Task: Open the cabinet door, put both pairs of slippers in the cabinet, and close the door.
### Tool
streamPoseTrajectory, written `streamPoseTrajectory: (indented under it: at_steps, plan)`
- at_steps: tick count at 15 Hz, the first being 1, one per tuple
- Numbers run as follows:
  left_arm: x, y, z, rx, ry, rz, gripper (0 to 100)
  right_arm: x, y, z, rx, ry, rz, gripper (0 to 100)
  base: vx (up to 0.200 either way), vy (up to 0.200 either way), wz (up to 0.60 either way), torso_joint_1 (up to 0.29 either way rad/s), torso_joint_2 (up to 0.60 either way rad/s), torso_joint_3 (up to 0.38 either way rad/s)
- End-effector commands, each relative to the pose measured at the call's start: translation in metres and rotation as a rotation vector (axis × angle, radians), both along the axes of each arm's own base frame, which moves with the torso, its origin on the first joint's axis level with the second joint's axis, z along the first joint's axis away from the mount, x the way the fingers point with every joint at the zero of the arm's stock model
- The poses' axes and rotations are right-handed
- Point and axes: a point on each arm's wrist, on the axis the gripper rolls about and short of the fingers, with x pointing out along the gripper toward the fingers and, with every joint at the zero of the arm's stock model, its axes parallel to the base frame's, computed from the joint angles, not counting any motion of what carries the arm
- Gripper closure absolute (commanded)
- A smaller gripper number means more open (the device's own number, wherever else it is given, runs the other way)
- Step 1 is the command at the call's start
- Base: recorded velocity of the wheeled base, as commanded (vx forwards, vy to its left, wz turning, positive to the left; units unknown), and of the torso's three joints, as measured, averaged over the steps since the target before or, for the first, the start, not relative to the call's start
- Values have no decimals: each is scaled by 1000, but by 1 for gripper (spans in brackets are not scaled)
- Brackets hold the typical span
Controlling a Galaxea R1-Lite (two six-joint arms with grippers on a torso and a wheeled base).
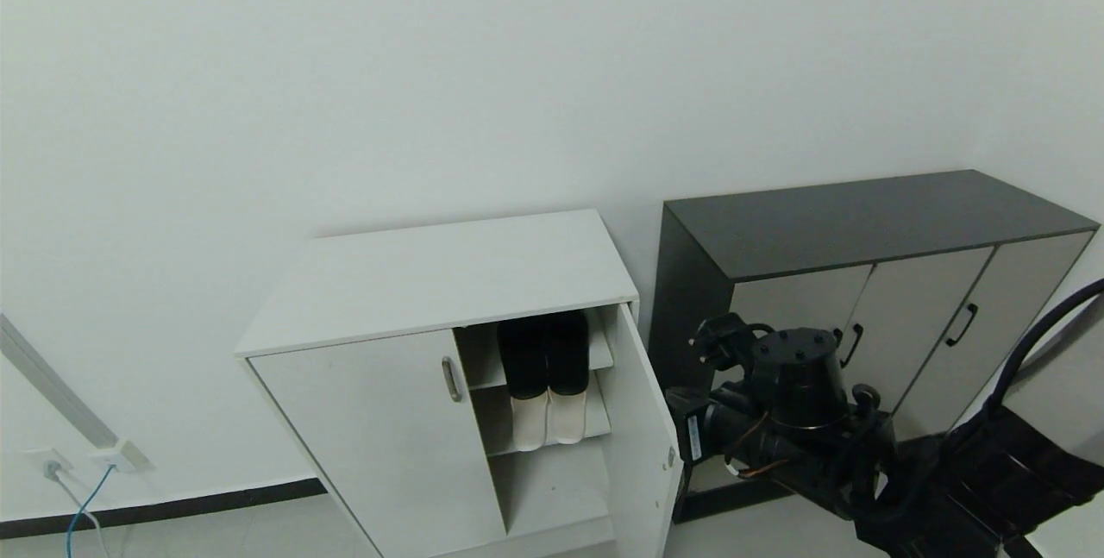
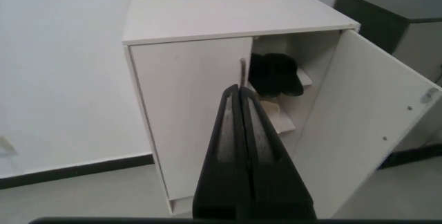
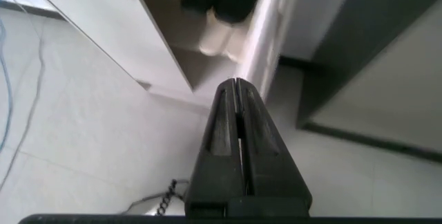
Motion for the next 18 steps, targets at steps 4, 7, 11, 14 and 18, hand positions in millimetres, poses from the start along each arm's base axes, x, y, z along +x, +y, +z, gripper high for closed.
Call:
streamPoseTrajectory:
  at_steps: [4, 7, 11, 14, 18]
  plan:
    - [0, 0, 0, 0, 2, 0, 100, 13, -14, -4, -42, -15, -45, 100, 0, 0, 0, 0, 0, 0]
    - [0, 0, 0, 0, 2, 0, 100, 30, -30, -17, -97, -1, -99, 100, 0, 0, 0, 0, 0, 0]
    - [0, 0, 0, 0, 2, 0, 100, 42, -28, -44, -118, 28, -108, 100, 0, 0, 0, 0, 0, 0]
    - [0, 0, 0, 0, 2, 0, 100, 34, -8, -59, -111, 31, -49, 100, 0, 0, 0, 0, 0, 0]
    - [0, 0, 0, 0, 2, 0, 100, 14, 19, -54, -28, 9, 30, 100, 0, 0, 0, 0, 0, 0]
